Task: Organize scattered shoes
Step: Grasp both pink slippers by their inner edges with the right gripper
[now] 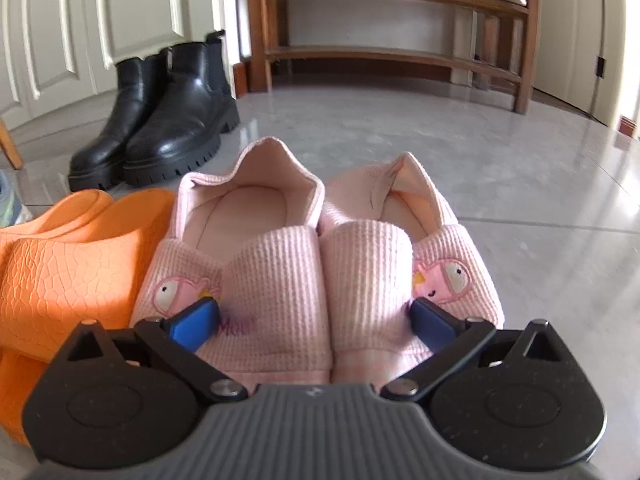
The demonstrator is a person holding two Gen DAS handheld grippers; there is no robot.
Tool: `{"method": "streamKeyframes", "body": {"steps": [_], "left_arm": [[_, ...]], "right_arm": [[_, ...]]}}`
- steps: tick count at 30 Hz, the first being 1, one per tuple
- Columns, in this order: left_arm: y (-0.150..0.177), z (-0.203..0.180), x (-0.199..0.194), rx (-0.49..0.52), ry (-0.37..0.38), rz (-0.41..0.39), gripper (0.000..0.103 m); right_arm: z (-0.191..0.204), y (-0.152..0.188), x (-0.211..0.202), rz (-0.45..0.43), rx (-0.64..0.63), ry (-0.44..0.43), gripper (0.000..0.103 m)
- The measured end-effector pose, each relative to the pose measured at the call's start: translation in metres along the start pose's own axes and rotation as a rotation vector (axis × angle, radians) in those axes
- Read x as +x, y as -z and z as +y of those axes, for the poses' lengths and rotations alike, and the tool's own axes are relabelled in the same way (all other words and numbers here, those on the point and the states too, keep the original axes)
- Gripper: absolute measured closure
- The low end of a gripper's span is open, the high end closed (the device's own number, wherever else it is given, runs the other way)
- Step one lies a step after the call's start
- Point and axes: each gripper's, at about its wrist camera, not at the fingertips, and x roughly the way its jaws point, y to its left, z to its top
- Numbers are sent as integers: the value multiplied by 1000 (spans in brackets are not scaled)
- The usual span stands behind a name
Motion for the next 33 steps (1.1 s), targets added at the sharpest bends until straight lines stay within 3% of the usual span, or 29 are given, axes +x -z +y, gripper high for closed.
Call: {"method": "streamKeyframes", "body": {"steps": [4,9,15,18,22,25,30,32,33], "left_arm": [[1,2,1,-9,8,3,42],[3,1,-5,4,15,-13,42],[5,4,-8,-9,12,-12,42],[6,5,-10,-8,7,-17,42],[6,8,-11,-22,4,-21,42],[6,7,-10,-11,-4,-17,42],[4,6,-6,-9,-7,-11,42],[4,6,-4,-6,-4,-6,42],[4,6,-4,-6,-1,-4,42]], "right_arm": [[1,-6,3,-31,-82,-45,27],[-11,-17,5,-51,-96,-86,50],[-34,-36,15,-41,47,-150,59],[-33,-43,16,-84,-2,-144,67],[-40,-54,25,-87,73,-148,71],[-36,-57,22,-126,13,-152,72],[-44,-67,31,-106,68,-145,72],[-43,-68,34,-97,40,-161,50],[-42,-68,33,-106,35,-180,29]]}}
